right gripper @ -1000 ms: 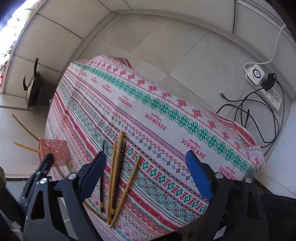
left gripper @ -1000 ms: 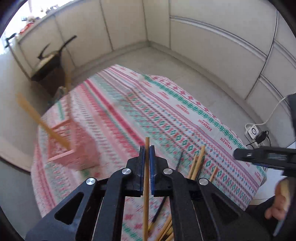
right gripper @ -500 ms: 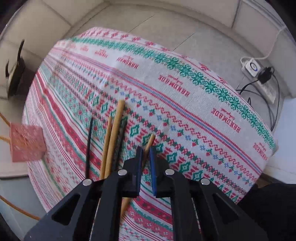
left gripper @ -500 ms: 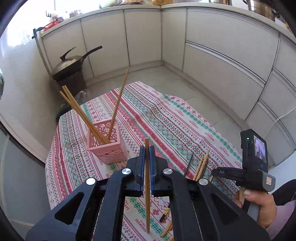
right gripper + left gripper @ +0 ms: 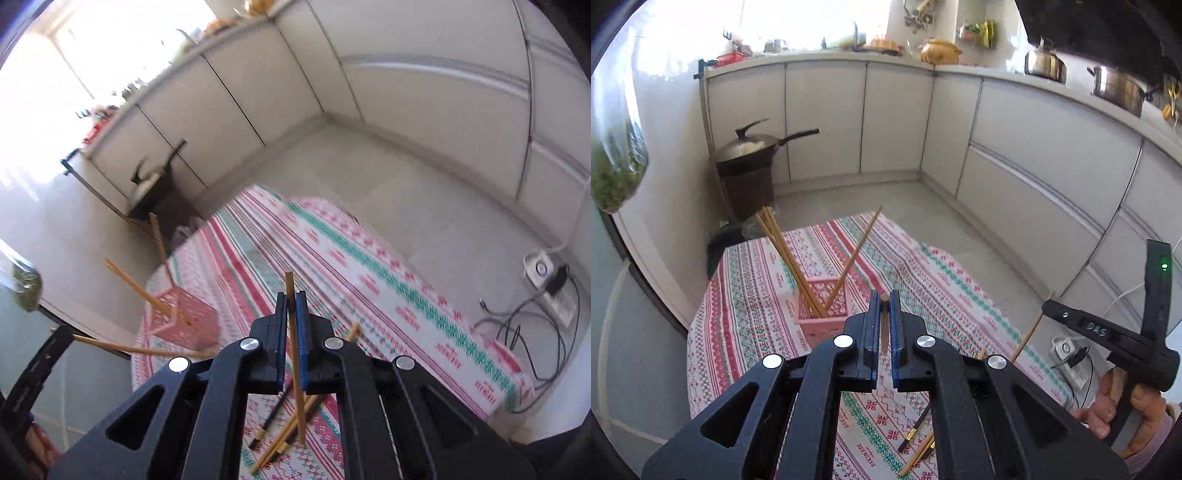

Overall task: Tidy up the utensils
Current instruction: 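Carry both held chopsticks up toward the pink holder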

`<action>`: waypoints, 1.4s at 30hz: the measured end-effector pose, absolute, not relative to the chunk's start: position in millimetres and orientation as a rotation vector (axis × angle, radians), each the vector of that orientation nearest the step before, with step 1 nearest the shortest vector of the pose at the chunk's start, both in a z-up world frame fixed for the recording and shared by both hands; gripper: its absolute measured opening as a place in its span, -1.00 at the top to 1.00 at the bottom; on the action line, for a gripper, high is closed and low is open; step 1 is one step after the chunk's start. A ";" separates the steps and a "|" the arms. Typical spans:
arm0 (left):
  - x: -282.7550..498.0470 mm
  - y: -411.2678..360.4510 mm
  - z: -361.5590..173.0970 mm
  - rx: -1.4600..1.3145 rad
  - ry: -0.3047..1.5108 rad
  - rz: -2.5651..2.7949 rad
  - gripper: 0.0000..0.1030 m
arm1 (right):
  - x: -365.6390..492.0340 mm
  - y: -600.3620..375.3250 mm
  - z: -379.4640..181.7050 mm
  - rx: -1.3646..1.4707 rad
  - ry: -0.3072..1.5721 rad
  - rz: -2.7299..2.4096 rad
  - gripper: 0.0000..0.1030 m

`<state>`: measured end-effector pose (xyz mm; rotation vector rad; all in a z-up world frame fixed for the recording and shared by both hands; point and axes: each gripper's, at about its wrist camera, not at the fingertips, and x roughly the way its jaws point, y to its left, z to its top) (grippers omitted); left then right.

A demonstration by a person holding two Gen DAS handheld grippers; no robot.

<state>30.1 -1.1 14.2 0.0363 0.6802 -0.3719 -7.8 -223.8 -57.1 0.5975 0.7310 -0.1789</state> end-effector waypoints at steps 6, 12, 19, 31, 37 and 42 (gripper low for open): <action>36.4 14.1 41.7 -0.040 0.631 -0.369 0.92 | 4.7 -220.4 -1.3 0.600 0.625 -0.116 0.99; 36.0 35.1 53.7 -0.080 0.603 -0.344 0.92 | 10.6 -219.9 33.9 0.615 0.567 -0.041 0.99; 31.1 40.9 53.8 -0.091 0.595 -0.356 0.92 | 63.2 -313.4 -56.0 0.740 0.903 -0.204 0.06; 47.9 17.4 27.9 -0.051 0.660 -0.391 0.92 | 175.3 -381.5 -244.6 0.999 1.156 -0.289 -0.04; 60.3 20.0 11.3 -0.042 0.705 -0.355 0.92 | 206.6 -376.1 -258.4 0.952 1.139 -0.261 0.90; 61.2 28.6 15.9 -0.069 0.695 -0.339 0.92 | 193.9 -367.3 -209.1 0.821 1.027 -0.278 0.90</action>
